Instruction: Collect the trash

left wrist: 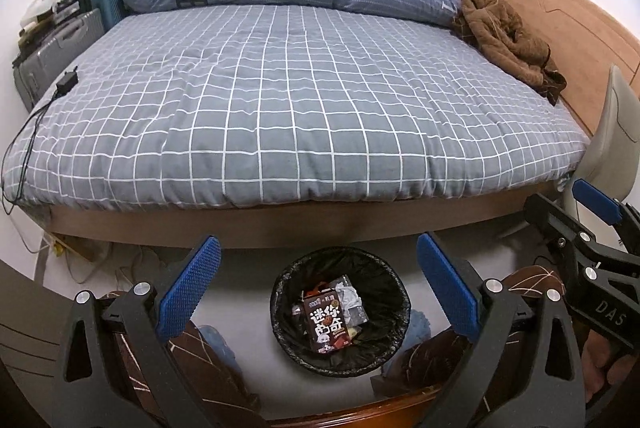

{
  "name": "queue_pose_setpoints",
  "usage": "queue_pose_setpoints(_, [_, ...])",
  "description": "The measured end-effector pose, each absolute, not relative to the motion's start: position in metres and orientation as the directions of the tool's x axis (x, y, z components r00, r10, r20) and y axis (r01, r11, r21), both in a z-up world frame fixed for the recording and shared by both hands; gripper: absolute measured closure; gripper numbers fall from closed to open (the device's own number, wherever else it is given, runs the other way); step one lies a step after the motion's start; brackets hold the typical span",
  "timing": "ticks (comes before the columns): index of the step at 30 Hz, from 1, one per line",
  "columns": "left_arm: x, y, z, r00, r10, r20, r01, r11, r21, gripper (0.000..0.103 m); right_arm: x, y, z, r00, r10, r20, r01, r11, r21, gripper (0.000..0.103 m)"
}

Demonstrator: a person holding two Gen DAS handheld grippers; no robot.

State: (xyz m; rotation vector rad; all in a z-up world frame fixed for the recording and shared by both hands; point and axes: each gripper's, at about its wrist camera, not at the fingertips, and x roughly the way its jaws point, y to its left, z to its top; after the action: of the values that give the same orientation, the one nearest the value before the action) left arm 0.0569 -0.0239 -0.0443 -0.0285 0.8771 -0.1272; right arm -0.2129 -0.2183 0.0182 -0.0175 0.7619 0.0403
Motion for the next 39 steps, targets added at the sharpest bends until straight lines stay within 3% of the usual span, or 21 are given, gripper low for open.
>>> queue_pose_setpoints(39, [0.0542, -0.0236, -0.0409, 0.654, -0.083, -0.752, 0.078, 0.996, -0.042, 0.006, -0.2142, -0.2203, 0.0147, 0.719, 0.035, -0.694, -0.042, 0.999, 0.007, 0.015])
